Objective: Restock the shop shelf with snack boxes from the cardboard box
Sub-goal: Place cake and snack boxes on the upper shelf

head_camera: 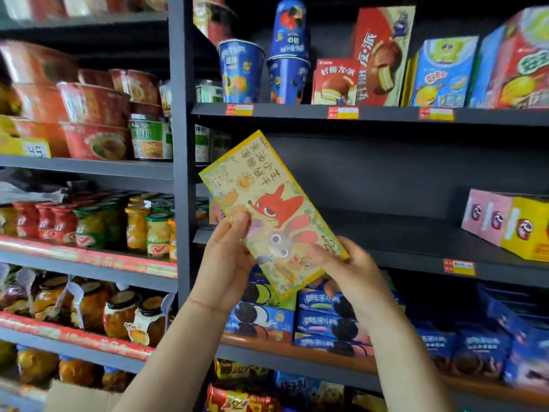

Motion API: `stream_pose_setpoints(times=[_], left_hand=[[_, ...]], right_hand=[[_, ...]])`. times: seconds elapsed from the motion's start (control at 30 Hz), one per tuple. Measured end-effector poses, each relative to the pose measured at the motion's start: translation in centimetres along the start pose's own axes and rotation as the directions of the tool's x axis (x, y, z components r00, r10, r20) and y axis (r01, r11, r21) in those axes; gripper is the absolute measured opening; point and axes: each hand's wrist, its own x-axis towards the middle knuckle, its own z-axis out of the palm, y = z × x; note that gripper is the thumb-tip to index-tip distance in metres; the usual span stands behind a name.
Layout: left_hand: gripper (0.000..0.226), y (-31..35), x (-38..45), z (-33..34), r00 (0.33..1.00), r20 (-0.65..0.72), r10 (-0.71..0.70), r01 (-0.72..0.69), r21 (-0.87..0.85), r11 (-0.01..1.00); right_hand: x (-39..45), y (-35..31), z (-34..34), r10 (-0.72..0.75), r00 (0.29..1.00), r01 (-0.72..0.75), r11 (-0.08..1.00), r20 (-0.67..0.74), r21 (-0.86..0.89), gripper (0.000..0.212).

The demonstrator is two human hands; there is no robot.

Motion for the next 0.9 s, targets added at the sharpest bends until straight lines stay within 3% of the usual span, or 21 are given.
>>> stream_pose_setpoints(times=[0.2,0.4,0.5,0.57,0.6,0.63,0.7,0.73,0.77,0.83,0.9], left_hand=[[0.024,-0.2,1.5,0.6,0.991,0.091,-0.095,0.083,0.126,0.989],[0.035,-1.9,2.7,1.3,0.986,0.106,-0.128,0.129,-0.008,0.992],[0.034,-1.9,3.2,1.8,0.982,0.11,-0.151,0.139,0.113,0.984],[0.027,-1.9,3.9,1.3,0.994,0.044,-0.096,0.078,0.31,0.948],[0.02,-2.0,4.5,0.6,1.0,0.006,0.02,-0.021,0.471,0.882],[0.017,-2.0,5.2,-0.5,0.979,0.007,0.204,-0.157,0.661,0.734],[0.026,-1.9,6.9,-2.9,0.844,0.197,0.499,-0.351,0.906,0.236],[0.035,-1.9,7.8,-3.9,0.794,0.289,0.534,-0.353,0.935,0.019],[0.043,-1.8,8.8,-4.7,0.789,0.325,0.522,-0.312,0.943,-0.117],[0.058,-1.5,10.5,-5.4,0.864,0.269,0.427,-0.191,0.957,-0.217],[0.074,-1.3,11.9,-5.7,0.945,0.147,0.292,-0.078,0.969,-0.235]], right_hand=[[1.4,-0.9,-1.3,-0.068,0.942,0.115,0.985,-0.327,0.126,0.041],[1.7,-0.6,-2.4,-0.057,0.96,0.089,0.99,-0.273,0.107,0.046],[1.6,-0.2,-3.1,-0.086,0.95,0.115,0.99,-0.3,0.08,0.042],[1.6,-0.4,-3.5,-0.135,0.925,0.166,0.984,-0.355,0.058,0.038],[1.7,-0.6,-3.7,-0.157,0.911,0.185,0.982,-0.381,0.038,0.036],[1.9,-0.6,-3.9,-0.178,0.896,0.2,0.98,-0.408,0.013,0.033],[2.5,-0.5,-4.1,-0.226,0.855,0.219,0.973,-0.467,-0.069,0.024],[2.8,-0.4,-4.1,-0.25,0.831,0.224,0.968,-0.497,-0.112,0.023],[3.2,-0.2,-4.1,-0.271,0.81,0.23,0.963,-0.52,-0.142,0.023],[3.6,0.1,-3.9,-0.296,0.785,0.242,0.955,-0.544,-0.17,0.024],[3.9,0.4,-3.5,-0.303,0.784,0.25,0.953,-0.541,-0.172,0.025]])
